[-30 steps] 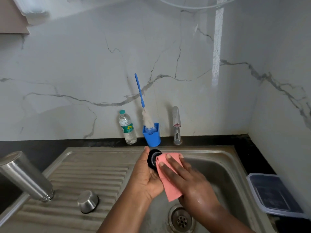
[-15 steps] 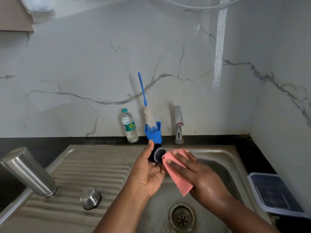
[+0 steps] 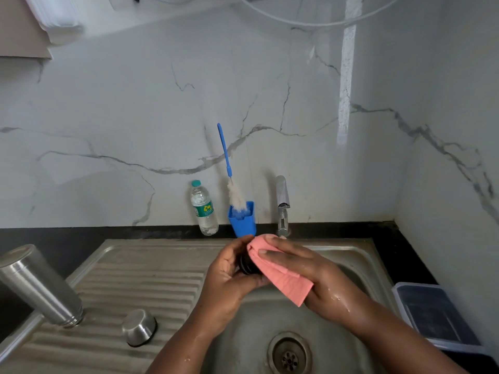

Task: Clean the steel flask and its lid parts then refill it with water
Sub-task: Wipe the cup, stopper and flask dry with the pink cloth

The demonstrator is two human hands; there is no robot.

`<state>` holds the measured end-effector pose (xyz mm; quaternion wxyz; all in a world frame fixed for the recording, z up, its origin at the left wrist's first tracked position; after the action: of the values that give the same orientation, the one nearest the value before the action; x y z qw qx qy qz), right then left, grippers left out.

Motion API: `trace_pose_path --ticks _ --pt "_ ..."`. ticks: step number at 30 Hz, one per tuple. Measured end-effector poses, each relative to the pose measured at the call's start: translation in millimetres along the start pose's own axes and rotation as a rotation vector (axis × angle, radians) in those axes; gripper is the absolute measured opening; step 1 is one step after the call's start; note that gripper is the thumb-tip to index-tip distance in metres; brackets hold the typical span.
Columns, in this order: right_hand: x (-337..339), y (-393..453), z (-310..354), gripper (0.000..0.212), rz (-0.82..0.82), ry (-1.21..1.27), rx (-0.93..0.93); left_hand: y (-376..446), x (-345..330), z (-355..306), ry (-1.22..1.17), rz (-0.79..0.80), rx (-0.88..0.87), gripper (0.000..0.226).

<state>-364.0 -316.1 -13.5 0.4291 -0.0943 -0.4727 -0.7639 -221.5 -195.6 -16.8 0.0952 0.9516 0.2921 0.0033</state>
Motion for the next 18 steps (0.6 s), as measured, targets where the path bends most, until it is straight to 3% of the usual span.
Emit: trace_pose_path --ticks 4,7,12,18 --pt "7 -7 -9 0.073 -0.041 0.062 -0.111 0 6 2 -0.148 0.012 0.04 0.074" --pt "10 4 1 0.071 -0.136 0.092 -0.082 2 8 2 -0.107 0.014 0.041 0.075" --pt "-11 8 7 0.07 -0.028 -0.023 -0.051 1 -1 -2 -0.08 -0.006 -0.006 0.051" --pt "-8 -18 -6 0.079 0.023 -0.152 -0.022 2 10 1 -0.151 -0.068 -0.01 0.055"
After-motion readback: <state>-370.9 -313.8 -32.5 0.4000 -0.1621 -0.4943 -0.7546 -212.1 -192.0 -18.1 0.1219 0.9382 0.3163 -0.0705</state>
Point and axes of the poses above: each hand's wrist, its own y-axis towards the middle knuckle, its own x-axis out of the back of the hand, z = x × y, the point moved 2 cm from there along y, towards the middle knuckle
